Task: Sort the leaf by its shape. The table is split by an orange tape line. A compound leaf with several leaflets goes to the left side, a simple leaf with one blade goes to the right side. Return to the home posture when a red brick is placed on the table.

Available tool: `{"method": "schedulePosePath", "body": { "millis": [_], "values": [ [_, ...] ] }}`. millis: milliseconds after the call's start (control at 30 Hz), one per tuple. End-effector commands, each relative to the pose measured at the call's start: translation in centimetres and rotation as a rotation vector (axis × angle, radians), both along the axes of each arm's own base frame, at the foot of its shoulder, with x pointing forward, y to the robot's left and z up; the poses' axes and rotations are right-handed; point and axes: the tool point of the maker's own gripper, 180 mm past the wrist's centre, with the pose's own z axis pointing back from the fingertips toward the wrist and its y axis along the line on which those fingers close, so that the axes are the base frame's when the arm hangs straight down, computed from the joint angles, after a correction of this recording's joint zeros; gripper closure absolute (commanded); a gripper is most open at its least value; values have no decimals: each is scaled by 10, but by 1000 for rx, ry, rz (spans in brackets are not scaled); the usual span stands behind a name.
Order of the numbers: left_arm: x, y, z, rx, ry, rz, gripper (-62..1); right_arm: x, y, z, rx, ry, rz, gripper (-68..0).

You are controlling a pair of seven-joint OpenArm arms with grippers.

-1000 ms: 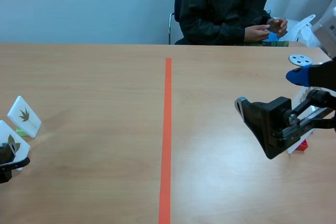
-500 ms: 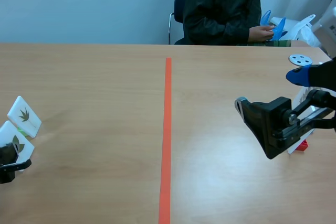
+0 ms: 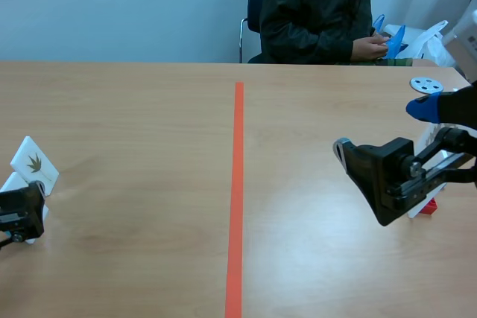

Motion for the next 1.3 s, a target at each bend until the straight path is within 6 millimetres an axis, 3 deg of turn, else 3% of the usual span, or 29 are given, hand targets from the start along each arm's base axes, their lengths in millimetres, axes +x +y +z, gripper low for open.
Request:
{"method": "schedulePosePath", "body": {
  "millis": [0,100,267,600,767,967,1100,1267],
  "values": [
    [6,5,25,32,-64,-7,-623,5,-4,8,3,-30,-8,-679],
    [5,-4,45,42,-101,-59,-623,5,-4,8,3,-30,-8,-679],
    [0,-36,74,46,-117,-222,-623,5,-4,8,3,-31,-8,-679],
    [-28,-138,128,37,-159,-662,-623,5,-4,9,5,-34,-8,-679],
    [-33,-167,132,25,-145,-743,-623,5,-3,9,10,-37,-8,-679],
    [-37,-202,121,-27,-126,-791,-623,5,-3,9,10,-37,-8,-679],
    [-27,-206,115,-4,-105,-740,-623,5,-4,7,9,-31,-10,-679],
    [-28,-214,109,4,-83,-744,-623,5,-4,7,9,-30,-10,-679]
  ]
}}
